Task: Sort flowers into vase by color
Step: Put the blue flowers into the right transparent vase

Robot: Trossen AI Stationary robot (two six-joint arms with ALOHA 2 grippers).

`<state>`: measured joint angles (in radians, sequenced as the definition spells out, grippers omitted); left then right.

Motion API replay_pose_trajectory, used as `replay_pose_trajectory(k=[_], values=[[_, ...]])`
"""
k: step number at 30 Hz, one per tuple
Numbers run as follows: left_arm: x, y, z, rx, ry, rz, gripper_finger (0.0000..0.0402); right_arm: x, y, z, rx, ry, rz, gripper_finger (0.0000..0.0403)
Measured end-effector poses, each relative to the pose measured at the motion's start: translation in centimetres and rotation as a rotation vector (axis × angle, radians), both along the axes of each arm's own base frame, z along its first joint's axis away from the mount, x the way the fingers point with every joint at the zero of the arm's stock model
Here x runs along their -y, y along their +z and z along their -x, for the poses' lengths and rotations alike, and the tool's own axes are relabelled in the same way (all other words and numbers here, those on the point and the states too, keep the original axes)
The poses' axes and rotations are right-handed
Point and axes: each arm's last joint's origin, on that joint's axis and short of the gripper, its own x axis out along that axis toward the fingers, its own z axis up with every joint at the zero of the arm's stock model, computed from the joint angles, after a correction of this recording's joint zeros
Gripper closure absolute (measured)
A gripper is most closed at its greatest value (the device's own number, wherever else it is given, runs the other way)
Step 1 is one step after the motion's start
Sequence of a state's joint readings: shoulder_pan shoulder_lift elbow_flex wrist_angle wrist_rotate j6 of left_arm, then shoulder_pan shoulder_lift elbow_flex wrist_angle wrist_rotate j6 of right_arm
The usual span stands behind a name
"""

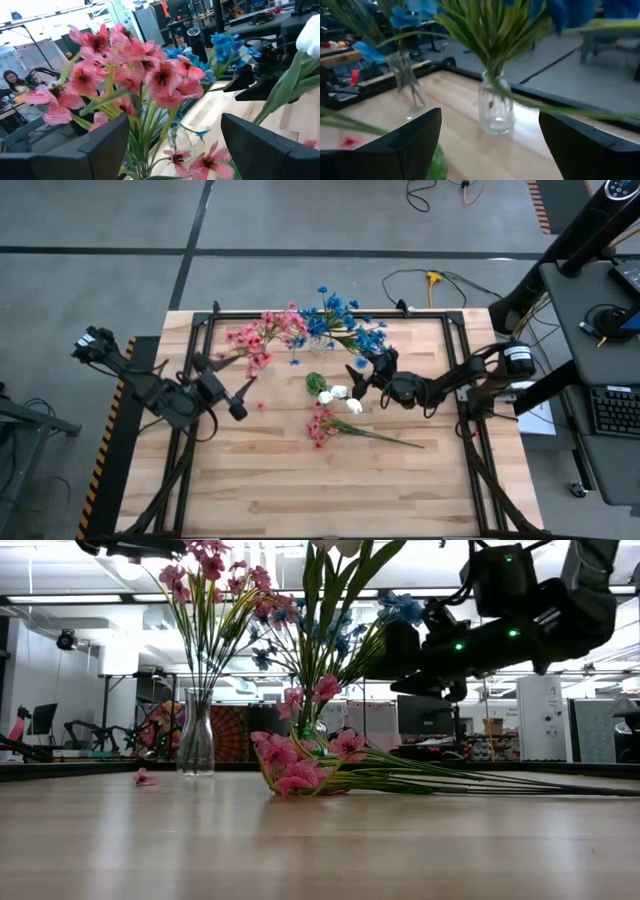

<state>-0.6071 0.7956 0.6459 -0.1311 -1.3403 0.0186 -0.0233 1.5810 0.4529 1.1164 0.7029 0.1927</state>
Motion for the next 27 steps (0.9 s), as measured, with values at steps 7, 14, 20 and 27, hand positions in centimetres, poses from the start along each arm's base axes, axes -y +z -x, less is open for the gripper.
replay_pose_trajectory(k=[7,14,20,27], values=[[-0.2,0.6,0.2,0.005,0.004,-0.005,0.0106,1.9,1.3,-1.1,0.051,-0.054,0.042,0.0077],[-0.2,0.6,0.2,0.003,0.005,-0.007,0.0106,2.4,2.7,-2.3,0.046,-0.023,0.11,0.0077],[-0.2,0.6,0.2,0.002,0.006,-0.008,0.0106,2.5,3.7,-2.9,0.043,-0.026,0.159,0.0077],[-0.2,0.6,0.2,-0.001,0.006,-0.01,0.0106,2.5,3.9,-3.0,0.012,-0.034,0.2,0.0077]])
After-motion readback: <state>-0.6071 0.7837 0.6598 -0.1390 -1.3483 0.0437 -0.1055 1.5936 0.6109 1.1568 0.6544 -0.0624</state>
